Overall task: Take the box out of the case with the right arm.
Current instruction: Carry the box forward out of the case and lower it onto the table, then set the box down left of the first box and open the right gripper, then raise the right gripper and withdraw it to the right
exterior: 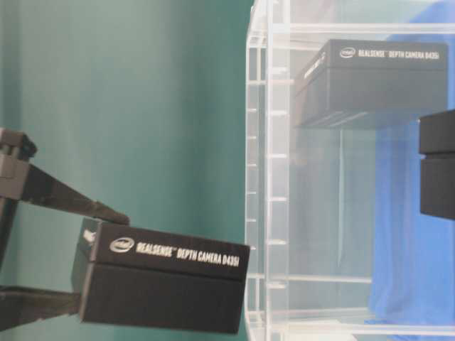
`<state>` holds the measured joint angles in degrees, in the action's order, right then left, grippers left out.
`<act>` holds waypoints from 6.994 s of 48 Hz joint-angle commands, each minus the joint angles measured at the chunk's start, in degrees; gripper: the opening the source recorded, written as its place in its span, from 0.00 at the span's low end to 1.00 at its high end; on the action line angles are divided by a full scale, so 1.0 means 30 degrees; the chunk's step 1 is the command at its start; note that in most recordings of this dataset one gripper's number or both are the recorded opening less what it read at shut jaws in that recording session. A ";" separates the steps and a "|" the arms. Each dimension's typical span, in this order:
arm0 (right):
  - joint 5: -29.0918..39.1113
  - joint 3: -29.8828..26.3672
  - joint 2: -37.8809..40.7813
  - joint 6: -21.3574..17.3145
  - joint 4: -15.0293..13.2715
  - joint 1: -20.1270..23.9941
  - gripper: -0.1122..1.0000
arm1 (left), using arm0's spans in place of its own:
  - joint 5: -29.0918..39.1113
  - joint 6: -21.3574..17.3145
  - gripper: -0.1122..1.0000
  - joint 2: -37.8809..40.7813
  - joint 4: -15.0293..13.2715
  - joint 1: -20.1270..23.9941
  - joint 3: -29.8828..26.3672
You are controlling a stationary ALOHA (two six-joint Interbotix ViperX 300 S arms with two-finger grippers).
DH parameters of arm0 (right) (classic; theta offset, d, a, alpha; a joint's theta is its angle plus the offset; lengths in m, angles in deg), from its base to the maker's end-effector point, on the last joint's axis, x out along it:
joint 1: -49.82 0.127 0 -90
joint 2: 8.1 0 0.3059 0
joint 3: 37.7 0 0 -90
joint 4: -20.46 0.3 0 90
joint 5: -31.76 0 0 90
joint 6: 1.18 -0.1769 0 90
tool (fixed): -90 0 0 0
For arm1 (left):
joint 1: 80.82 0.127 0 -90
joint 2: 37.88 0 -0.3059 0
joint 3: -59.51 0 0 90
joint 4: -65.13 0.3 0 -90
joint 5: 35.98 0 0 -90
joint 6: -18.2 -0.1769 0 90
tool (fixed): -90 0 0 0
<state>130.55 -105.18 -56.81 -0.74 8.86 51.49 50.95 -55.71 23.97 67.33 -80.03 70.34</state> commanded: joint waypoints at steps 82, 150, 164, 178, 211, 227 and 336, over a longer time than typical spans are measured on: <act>-0.2285 0.0176 0.2549 -0.4014 0.2988 0.3369 0.74 | -0.0088 0.0029 0.20 -0.0029 0.0059 0.0059 -0.0205; -0.6445 0.4600 0.3076 -0.4570 0.4014 0.3486 0.81 | -0.0088 0.0059 0.20 -0.0088 0.0059 -0.0322 -0.0117; -0.6445 0.4600 0.2959 -0.4600 0.3750 0.3486 0.94 | -0.0088 0.0029 0.20 -0.0088 0.0059 -0.0322 -0.0117; -0.6182 0.4570 0.2314 -0.4512 0.2988 0.3486 0.94 | -0.0117 0.0029 0.20 -0.0088 0.0059 -0.0322 -0.0117; -0.2080 0.3574 0.0322 -0.4482 0.1846 0.3486 0.93 | -0.0322 0.0029 0.20 -0.0088 0.0059 -0.0322 -0.0088; -0.0205 0.3896 -0.0645 -0.4482 0.1875 0.3984 0.91 | -0.0322 0.0029 0.20 0.0029 0.0059 -0.0322 -0.0146; -0.4395 2.7832 -2.0508 0.2256 -0.0059 -0.4453 0.90 | -0.0557 -0.0059 0.20 -0.0205 0.0059 -0.0322 0.1113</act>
<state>118.68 -21.33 -117.98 3.57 8.51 42.17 49.71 -55.98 23.36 67.42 -80.91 74.30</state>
